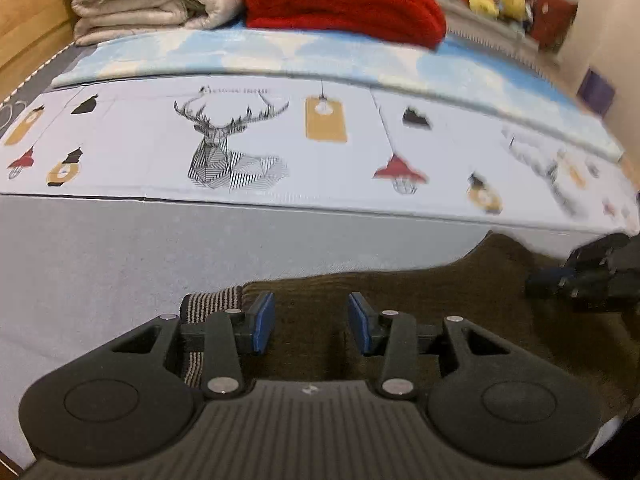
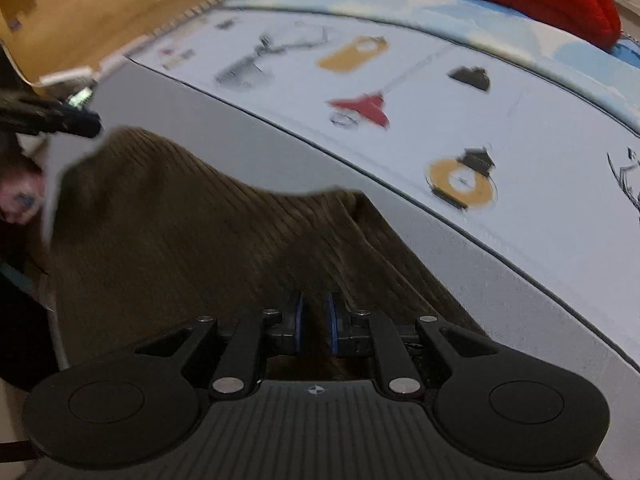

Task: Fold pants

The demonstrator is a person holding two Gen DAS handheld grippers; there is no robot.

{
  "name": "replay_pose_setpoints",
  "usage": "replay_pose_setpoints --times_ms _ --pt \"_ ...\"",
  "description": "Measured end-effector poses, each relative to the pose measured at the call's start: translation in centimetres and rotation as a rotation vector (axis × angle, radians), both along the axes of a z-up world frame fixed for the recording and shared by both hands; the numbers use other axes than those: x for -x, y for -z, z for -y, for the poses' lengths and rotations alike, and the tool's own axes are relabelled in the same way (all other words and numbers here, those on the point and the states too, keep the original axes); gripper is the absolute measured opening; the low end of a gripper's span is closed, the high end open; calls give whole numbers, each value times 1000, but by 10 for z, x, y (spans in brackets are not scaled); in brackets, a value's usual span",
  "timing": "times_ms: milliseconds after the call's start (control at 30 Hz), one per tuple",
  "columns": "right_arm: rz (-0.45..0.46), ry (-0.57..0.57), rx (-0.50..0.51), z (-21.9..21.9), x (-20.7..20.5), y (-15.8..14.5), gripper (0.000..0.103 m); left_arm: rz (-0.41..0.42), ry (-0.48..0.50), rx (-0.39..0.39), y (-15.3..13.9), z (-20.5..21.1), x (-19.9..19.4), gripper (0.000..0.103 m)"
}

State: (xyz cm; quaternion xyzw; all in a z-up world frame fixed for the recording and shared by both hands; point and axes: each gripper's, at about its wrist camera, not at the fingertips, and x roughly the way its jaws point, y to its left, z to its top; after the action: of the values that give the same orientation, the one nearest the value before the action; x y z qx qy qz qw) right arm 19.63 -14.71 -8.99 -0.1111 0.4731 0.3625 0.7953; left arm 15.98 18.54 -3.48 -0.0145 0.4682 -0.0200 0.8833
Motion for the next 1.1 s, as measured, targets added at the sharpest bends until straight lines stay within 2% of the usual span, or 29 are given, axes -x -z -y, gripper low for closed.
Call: replay_pose_setpoints --times_ms 67,100,133,200,300,433,533,600,667,700,800,900,1000,1067,1100 --pt "41 62 51 0 -4 8 0 -91 -34 -135 22 -4 -8 48" --pt "31 92 47 3 -8 12 0 -159 -73 -196 36 -11 -11 57" --pt "19 114 30 5 -11 13 0 -202 -106 -215 45 -18 -10 70" --pt "44 108 37 3 -10 12 0 -207 -129 -175 41 -25 -10 69" --pt "41 115 30 7 -10 10 0 -175 -124 -180 31 -16 -10 62" --pt "-44 124 -3 21 -22 6 0 -55 -132 -121 6 -1 -14 61" --pt "6 139 11 46 -17 -3 1 11 -97 -75 -6 23 -24 61" --pt "45 190 2 71 -13 -11 8 12 -68 -43 -5 41 -32 61" --pt "96 245 42 94 -9 -11 33 6 -32 -35 -3 63 -40 61" --pt "107 269 61 103 -7 -8 37 5 -13 -40 -1 72 -43 61" --pt "127 280 131 117 -4 3 39 8 52 -50 3 105 -45 61" --pt "153 253 165 122 1 11 46 6 106 -36 9 129 -48 61" --pt "196 203 184 119 8 11 39 -2 165 -7 16 153 -55 61" --pt "222 165 194 119 14 11 24 -4 213 7 20 173 -60 61" --pt "235 155 200 119 16 11 20 -4 244 15 22 185 -62 61"
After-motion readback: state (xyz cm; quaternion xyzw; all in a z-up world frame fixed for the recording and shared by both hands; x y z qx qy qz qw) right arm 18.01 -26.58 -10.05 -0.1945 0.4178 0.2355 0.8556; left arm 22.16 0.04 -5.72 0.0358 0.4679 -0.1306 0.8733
